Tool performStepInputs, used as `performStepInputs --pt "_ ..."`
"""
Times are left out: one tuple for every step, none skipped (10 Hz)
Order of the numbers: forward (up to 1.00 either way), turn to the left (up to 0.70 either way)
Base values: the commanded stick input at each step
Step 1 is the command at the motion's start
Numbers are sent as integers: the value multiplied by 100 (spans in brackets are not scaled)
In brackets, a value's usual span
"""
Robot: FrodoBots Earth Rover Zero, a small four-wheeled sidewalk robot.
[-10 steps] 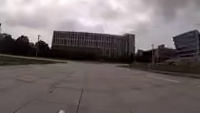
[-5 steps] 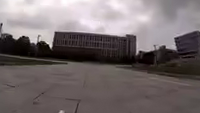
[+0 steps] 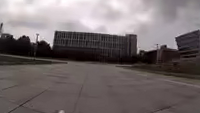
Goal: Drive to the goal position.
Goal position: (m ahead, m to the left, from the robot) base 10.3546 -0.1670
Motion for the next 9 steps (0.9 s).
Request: performStepInputs --pt "100 0" --pt "100 0" --pt "100 0" --pt "100 0" --pt "100 0" --pt "100 0" --pt "100 0" --pt "100 0" --pt "100 0"
